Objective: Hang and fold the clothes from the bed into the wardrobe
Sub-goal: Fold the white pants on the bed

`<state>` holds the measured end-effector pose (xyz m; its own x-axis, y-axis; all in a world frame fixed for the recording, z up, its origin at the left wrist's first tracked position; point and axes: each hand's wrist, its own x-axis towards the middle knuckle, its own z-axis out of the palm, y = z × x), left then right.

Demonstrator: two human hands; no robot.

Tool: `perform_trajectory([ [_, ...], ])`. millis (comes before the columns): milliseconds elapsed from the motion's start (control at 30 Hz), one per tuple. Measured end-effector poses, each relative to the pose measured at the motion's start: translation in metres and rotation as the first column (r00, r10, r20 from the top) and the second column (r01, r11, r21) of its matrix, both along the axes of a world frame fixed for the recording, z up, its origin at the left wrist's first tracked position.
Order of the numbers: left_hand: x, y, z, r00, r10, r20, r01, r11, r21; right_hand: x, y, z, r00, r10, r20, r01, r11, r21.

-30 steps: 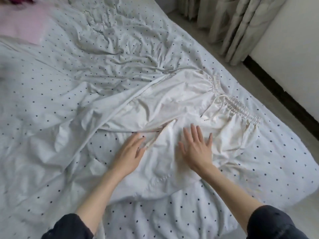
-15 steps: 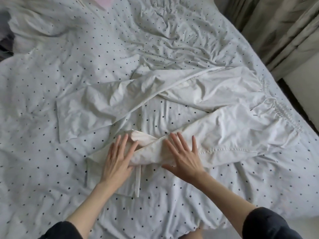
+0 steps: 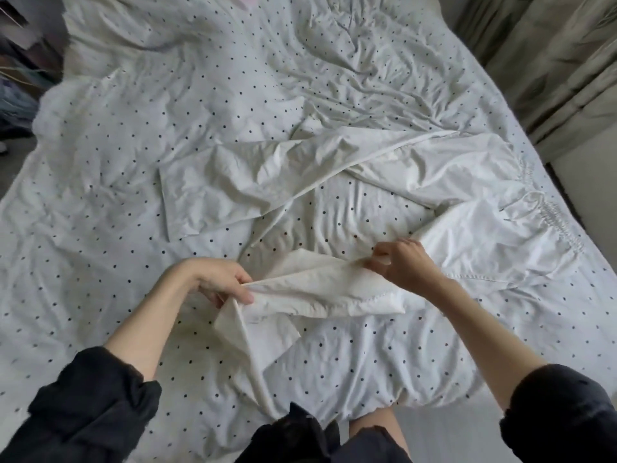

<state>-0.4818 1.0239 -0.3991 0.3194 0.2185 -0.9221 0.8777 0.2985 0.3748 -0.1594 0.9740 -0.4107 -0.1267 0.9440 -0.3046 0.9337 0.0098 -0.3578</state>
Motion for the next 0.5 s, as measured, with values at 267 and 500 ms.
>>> perform_trajectory([
  [267, -0.024, 0.068, 0.021, 0.972, -0.11, -0.207, 0.141, 0.98, 0.138, -0.001, 0.063, 0.033, 0.996, -0.085, 0.03, 0.087, 0.995, -0.058],
  [500, -0.086, 0.074, -0.028, 0.888, 0.007, -0.46, 0.238, 0.85, 0.471, -0.05, 0.084, -0.022, 0.957, -0.172, 0.233, 0.149, 0.982, 0.113],
])
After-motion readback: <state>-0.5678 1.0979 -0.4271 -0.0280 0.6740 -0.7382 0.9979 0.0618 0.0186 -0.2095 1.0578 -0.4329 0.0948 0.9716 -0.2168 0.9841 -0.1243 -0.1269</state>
